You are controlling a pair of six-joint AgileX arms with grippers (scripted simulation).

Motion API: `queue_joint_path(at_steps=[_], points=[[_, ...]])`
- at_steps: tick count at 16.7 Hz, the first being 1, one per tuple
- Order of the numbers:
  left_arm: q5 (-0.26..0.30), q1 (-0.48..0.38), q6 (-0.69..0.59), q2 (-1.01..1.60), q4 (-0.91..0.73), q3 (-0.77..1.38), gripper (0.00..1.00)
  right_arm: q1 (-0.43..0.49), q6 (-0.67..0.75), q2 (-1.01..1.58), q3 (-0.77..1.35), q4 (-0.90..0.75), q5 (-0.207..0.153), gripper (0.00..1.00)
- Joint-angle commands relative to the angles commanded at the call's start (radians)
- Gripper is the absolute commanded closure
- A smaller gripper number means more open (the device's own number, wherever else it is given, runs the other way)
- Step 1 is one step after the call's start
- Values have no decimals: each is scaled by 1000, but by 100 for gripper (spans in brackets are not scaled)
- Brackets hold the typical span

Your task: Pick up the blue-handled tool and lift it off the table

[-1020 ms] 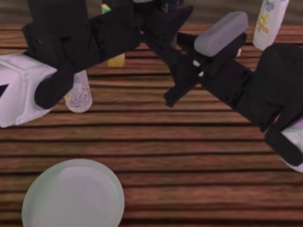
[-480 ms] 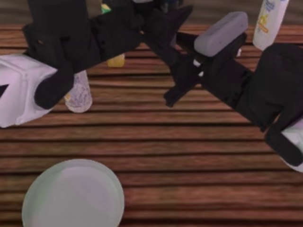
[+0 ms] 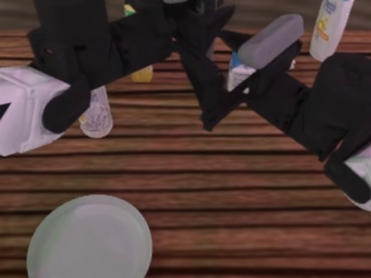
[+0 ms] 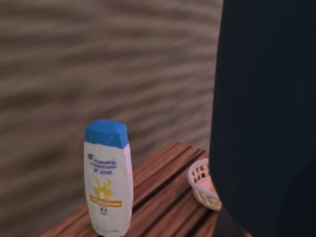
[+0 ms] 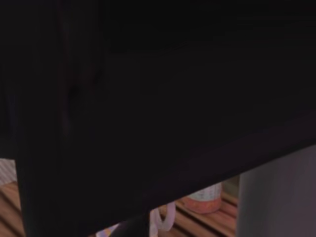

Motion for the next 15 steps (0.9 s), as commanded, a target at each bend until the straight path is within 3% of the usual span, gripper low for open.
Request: queue_joint_path(at_steps=[9,15], points=[[2,2,1,-2,-1,-2,100,-1,0,-3,-3,-1,-1,0],[98,111,-1,-56,-10,-57,100,-27,2,-193,-187,-14,-31,0]])
